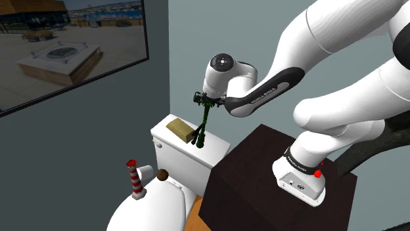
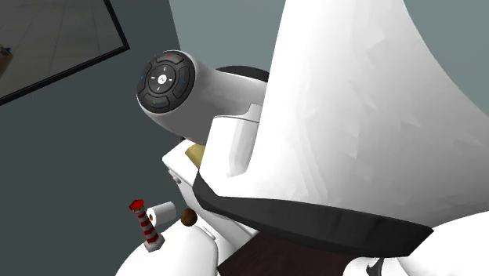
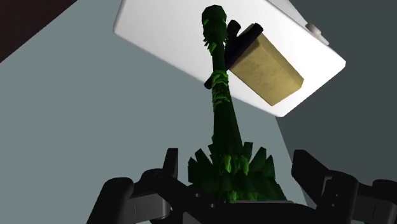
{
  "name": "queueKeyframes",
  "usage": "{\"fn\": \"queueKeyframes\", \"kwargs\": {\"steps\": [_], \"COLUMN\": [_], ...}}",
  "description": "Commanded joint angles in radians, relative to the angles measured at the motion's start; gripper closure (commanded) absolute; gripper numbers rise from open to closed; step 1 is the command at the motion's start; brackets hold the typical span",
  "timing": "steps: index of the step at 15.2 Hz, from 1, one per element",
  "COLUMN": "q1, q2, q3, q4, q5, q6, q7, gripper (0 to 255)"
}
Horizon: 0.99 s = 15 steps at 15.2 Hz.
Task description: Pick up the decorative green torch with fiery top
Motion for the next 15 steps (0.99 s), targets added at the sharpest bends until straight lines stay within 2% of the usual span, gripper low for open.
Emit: {"fn": "queueKeyframes", "kwargs": {"steps": [1, 2, 3, 4, 13, 15], "q1": [-0.074, -0.096, -0.096, -0.099, -0.096, -0.020], "q2": [0.006, 0.007, 0.006, 0.007, 0.006, 0.004], "q3": [0.070, 0.093, 0.093, 0.095, 0.093, 0.017], "q4": [0.000, 0.000, 0.000, 0.003, 0.000, 0.001], "q5": [-0.024, -0.029, -0.028, -0.029, -0.028, -0.010], "q6": [0.027, 0.035, 0.036, 0.034, 0.036, 0.007], "q7": [0.029, 0.036, 0.035, 0.035, 0.035, 0.009], "gripper": [0, 0, 0, 255, 255, 255]}}
